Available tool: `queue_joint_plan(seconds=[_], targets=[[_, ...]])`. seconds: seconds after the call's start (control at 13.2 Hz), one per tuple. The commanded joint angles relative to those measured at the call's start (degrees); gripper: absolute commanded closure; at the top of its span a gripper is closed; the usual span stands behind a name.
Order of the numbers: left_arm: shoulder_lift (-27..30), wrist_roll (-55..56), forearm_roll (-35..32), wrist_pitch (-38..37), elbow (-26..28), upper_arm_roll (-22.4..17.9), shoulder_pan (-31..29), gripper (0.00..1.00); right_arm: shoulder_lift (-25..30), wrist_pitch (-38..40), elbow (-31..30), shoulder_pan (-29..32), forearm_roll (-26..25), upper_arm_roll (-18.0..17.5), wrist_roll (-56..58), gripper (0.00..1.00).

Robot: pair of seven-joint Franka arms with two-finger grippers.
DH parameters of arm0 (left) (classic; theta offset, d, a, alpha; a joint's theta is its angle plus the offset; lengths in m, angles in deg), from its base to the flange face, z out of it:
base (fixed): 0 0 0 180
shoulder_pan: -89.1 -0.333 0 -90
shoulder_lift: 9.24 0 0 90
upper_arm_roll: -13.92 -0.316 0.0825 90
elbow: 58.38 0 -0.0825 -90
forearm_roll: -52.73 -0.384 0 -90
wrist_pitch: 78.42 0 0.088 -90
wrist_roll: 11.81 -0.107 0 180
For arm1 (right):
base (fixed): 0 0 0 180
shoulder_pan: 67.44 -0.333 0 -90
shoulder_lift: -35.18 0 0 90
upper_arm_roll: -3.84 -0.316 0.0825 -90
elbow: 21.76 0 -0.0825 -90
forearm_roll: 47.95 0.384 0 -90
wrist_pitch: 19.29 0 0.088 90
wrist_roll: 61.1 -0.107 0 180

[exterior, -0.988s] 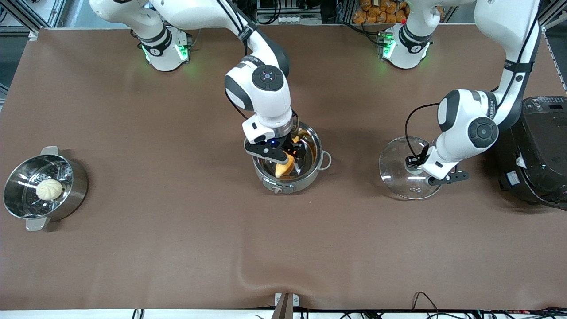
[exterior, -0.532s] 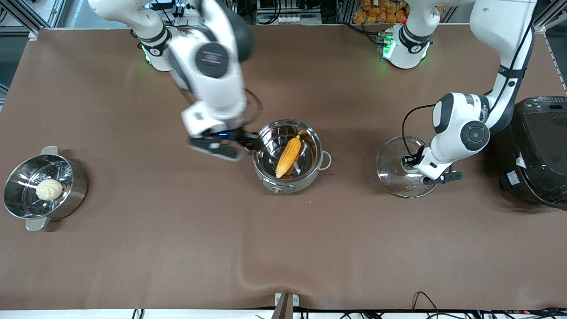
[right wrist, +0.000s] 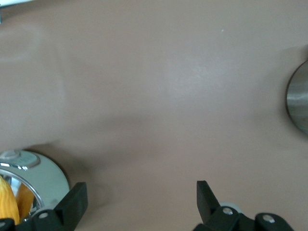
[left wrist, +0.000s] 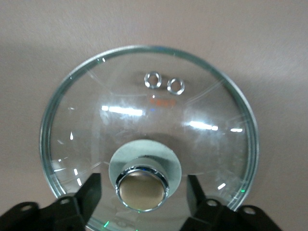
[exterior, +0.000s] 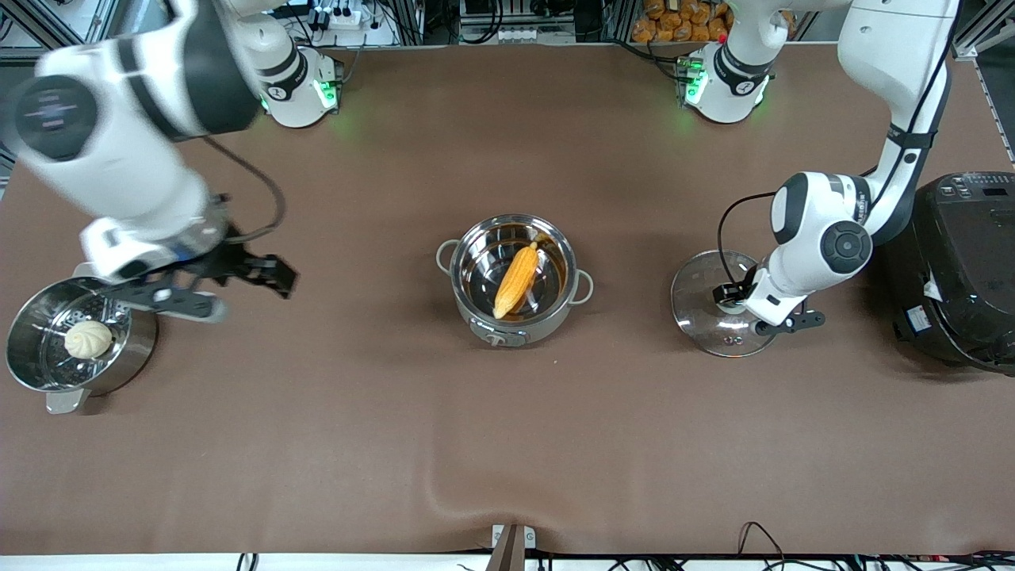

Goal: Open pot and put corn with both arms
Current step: 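Withdraw the right gripper while the left gripper sets the lid on the table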

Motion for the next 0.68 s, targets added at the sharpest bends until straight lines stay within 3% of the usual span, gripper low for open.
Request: queue_joint_plan(seconds=[0.0, 0.23, 0.3, 0.38, 0.61], targets=[[5.2, 0.7, -1.1, -9.0, -5.6, 0.3, -0.6, 0.0, 5.3, 4.3, -3.5, 7.8, 5.0, -1.2, 5.5, 0.0], [6.6, 0.1, -1.1, -27.9, -22.8, 0.3, -0.2, 0.0, 7.5, 4.8, -4.7, 11.5, 3.8, -1.2, 6.7, 0.0], [6.2, 0.5, -1.1, -34.0, -28.8, 0.3, 0.1, 0.0, 8.3, 5.1, -5.6, 11.5, 1.0, -1.2, 8.7, 0.0], [6.7, -0.1, -0.9, -37.0, -32.4, 0.4, -0.4, 0.0, 8.6, 5.5, -5.9, 11.5, -1.3, -1.2, 11.5, 0.0], [11.3, 0.1, 1.6, -39.9, -35.5, 0.4, -0.6, 0.0, 8.8, 7.1, -5.9, 15.1, -1.3, -1.3, 20.5, 0.0]])
